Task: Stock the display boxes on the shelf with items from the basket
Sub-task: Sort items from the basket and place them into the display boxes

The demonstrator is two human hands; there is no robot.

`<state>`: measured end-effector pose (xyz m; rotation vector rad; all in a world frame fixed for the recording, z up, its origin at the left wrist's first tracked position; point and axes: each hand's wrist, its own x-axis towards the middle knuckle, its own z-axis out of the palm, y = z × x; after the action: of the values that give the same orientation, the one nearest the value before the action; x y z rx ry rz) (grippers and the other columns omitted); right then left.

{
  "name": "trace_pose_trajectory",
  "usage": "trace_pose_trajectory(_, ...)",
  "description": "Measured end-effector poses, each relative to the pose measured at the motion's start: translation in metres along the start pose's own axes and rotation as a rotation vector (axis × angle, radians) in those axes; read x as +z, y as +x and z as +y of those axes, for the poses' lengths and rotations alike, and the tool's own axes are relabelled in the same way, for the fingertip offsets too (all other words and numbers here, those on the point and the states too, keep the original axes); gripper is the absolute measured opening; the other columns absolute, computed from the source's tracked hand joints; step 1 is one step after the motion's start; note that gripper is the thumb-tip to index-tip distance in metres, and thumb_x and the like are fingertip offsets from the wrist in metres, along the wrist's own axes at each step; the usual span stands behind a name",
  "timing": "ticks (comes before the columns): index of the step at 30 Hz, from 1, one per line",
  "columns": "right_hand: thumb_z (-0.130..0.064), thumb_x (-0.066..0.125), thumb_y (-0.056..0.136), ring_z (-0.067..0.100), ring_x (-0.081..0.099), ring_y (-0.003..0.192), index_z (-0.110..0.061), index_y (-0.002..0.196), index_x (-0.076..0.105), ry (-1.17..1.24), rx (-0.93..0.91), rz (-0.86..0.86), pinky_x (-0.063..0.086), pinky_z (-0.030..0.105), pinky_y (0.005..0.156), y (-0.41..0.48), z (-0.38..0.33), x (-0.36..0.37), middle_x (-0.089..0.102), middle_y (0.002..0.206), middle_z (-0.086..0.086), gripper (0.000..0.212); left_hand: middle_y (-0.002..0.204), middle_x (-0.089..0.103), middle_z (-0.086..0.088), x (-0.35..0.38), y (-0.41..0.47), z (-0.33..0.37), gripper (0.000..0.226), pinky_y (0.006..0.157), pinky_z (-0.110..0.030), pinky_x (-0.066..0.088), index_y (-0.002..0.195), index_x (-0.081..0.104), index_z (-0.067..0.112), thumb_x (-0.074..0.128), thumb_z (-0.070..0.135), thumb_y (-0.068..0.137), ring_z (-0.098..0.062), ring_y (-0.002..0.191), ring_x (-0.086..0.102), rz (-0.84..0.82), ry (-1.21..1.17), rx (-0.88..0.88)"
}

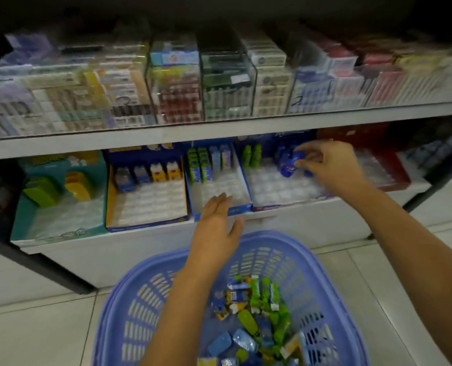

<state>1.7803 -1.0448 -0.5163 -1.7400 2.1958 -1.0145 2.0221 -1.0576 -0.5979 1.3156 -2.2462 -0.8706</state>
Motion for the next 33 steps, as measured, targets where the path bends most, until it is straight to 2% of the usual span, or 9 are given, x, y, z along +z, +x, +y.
trace_pose_trajectory(4,-0.011,0.068,0.084,0.032,0.063,0.099,-0.007,0.115,0.066,-0.192,0.048,-0.068,0.042,0.025,0.086,0.031,0.043,-0.002,0.068,0.107,0.020,0.031,0.160,0.007,0.002,0.011,0.006,-0.012,0.065,0.120,-0.028,0.005,0.152,0.012,0.016,0.046,0.032,0.099,-0.016,0.147,0.002,-0.015,0.200,0.039)
trace_pose_trajectory(8,-0.014,0.066,0.087,0.030,0.059,0.105,-0.012,0.120,0.064,-0.262,0.047,-0.173,0.031,0.012,0.073,0.050,0.062,0.003,0.064,0.117,0.017,0.033,0.159,0.015,0.001,0.013,0.007,-0.021,0.062,0.116,-0.021,-0.005,0.151,0.017,0.016,0.047,0.028,0.098,-0.017,0.146,0.010,0.060,0.271,0.134)
trace_pose_trajectory(12,-0.018,0.070,0.083,0.020,0.054,0.097,-0.015,0.117,0.067,-0.252,0.009,-0.223,0.032,0.014,0.076,0.064,0.067,-0.001,0.062,0.115,0.012,0.034,0.159,0.017,0.003,0.015,0.008,-0.029,0.060,0.108,-0.008,-0.015,0.151,0.019,0.017,0.047,0.021,0.098,-0.014,0.146,0.013,0.088,0.305,0.185)
trace_pose_trajectory(16,-0.017,0.073,0.081,0.014,0.052,0.091,-0.016,0.114,0.068,-0.264,0.020,-0.302,0.035,0.016,0.077,0.063,0.072,0.000,0.064,0.114,0.010,0.033,0.158,0.018,0.003,0.017,0.008,-0.031,0.060,0.113,-0.014,-0.007,0.151,0.020,0.017,0.048,0.021,0.098,-0.015,0.146,0.015,0.090,0.302,0.188)
trace_pose_trajectory(21,-0.018,0.071,0.083,0.028,0.055,0.109,-0.014,0.117,0.067,-0.307,0.009,-0.282,0.036,0.020,0.085,0.059,0.068,0.002,0.061,0.122,0.013,0.034,0.158,0.019,0.002,0.017,0.009,-0.033,0.061,0.116,-0.019,-0.001,0.151,0.021,0.017,0.049,0.021,0.098,-0.016,0.146,0.015,0.070,0.303,0.174)
trace_pose_trajectory(27,-0.019,0.065,0.087,0.031,0.051,0.117,-0.011,0.123,0.061,-0.500,-0.042,-0.352,0.041,0.030,0.095,0.047,0.035,0.001,0.056,0.127,0.015,0.038,0.158,0.020,0.006,0.008,-0.004,-0.020,0.055,0.117,-0.020,0.012,0.149,0.026,0.018,0.047,0.021,0.099,-0.012,0.146,0.014,0.051,0.155,0.173)
trace_pose_trajectory(30,-0.021,0.071,0.082,0.020,0.059,0.094,-0.009,0.108,0.066,-0.273,-0.142,-0.250,0.043,0.022,0.081,0.010,0.007,0.012,0.064,0.106,0.011,0.029,0.138,0.050,0.001,0.016,-0.022,-0.022,0.035,0.099,-0.024,0.039,0.132,0.052,0.018,0.051,0.021,0.097,-0.013,0.123,0.046,0.228,0.026,0.222)
trace_pose_trajectory(31,-0.023,0.071,0.082,0.012,0.058,0.082,-0.013,0.099,0.069,-0.206,-0.168,-0.327,0.043,0.020,0.074,-0.008,-0.001,0.020,0.066,0.095,0.005,0.020,0.126,0.058,-0.001,0.024,-0.027,-0.024,0.028,0.090,-0.025,0.044,0.124,0.057,0.018,0.052,0.021,0.097,-0.015,0.111,0.053,0.228,0.001,0.207)
trace_pose_trajectory(33,-0.027,0.071,0.081,0.004,0.053,0.072,-0.019,0.090,0.069,-0.199,-0.213,-0.589,0.040,0.019,0.066,-0.047,-0.008,0.048,0.063,0.083,-0.005,0.013,0.110,0.066,-0.007,0.044,-0.037,-0.033,0.022,0.080,-0.031,0.050,0.115,0.062,0.014,0.053,0.019,0.095,-0.022,0.096,0.061,0.071,-0.025,0.112)
